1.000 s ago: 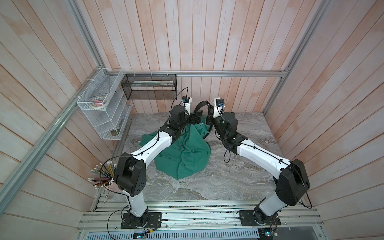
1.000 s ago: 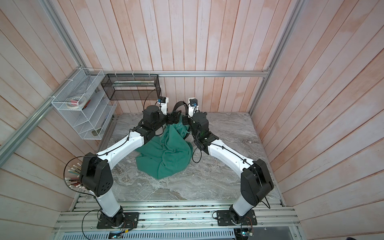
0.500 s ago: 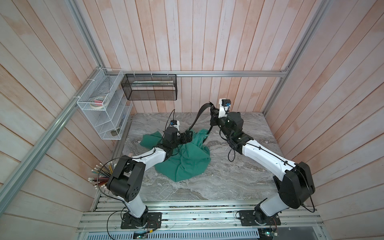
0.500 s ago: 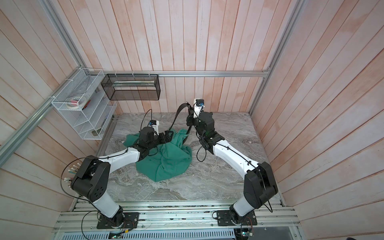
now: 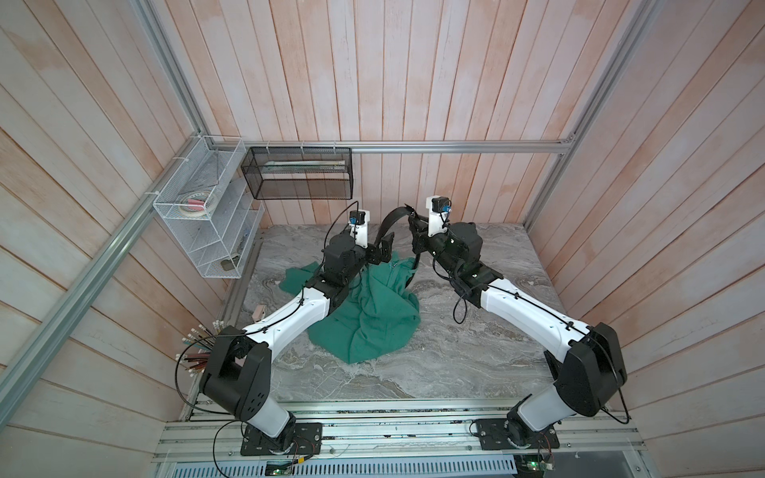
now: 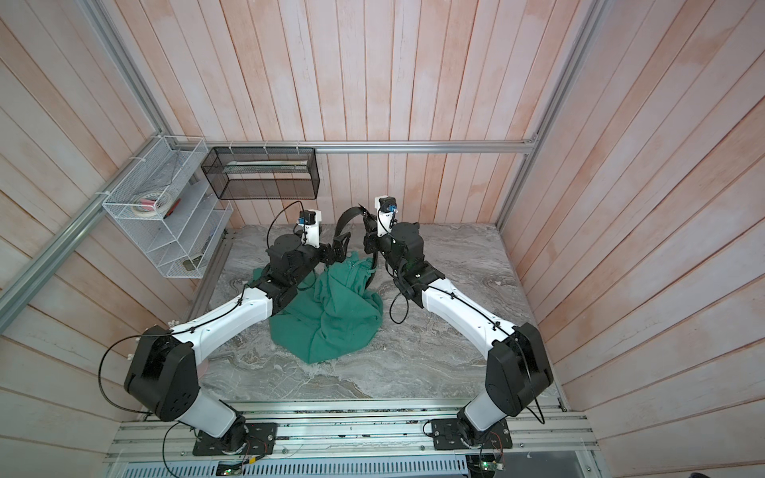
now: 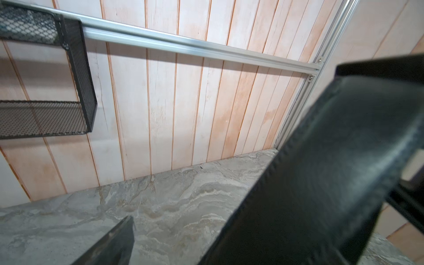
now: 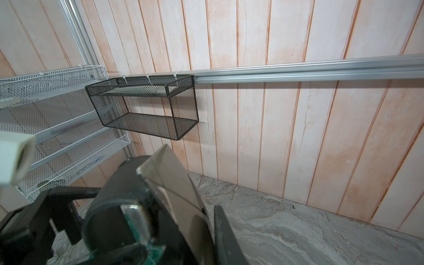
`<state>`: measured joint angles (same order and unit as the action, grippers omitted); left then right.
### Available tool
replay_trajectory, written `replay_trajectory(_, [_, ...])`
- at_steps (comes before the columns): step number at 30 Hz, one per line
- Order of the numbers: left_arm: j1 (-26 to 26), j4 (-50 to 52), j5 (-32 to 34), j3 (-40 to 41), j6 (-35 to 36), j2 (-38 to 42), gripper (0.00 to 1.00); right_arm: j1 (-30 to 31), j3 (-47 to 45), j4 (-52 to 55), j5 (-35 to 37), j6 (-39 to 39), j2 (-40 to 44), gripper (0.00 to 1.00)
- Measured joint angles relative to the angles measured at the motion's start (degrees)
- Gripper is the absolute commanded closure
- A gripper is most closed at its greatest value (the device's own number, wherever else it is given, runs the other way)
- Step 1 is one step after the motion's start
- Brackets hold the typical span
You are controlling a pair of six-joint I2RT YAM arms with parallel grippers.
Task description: Remove the belt from the trousers
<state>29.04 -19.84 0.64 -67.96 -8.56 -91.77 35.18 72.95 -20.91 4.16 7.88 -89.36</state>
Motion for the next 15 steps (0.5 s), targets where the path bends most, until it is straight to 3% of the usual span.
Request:
replay_trajectory(2, [-0.04,1.03,0.26,-2.03,0.70,-1.29,0.22,0.00,-0.13,0.07,-0.20,-0.46,0.00,1.00])
replay_trajectory(6, [-0.02,1.51,-0.17,-2.89,1.75,-1.18,0.79,0.00,-1.49,0.24,-0.28,-1.79,0.07,1.00])
replay_trajectory(8, [-0.04,1.88,-0.31,-2.89,2.86,-0.48,0.98,0.02,-2.86,0.35,-1.27,-2.38,0.20,1.00])
replay_trajectory(10, [-0.11,3.21,-0.28,-2.89,4.85,0.63,1.00,0.04,-3.93,0.35,-3.23,-3.04,0.46,0.94])
replay_trajectory(13, [-0.33,6.25,-0.20,-3.63,7.04,2.54,1.00,-0.09,-4.42,-0.07,-6.34,-3.87,1.14,0.60])
replay_trajectory(15, [-0.70,8.63,0.20,-5.40,8.74,3.26,1.00,-0.26,-4.42,-0.07,-8.22,-4.74,1.75,0.51])
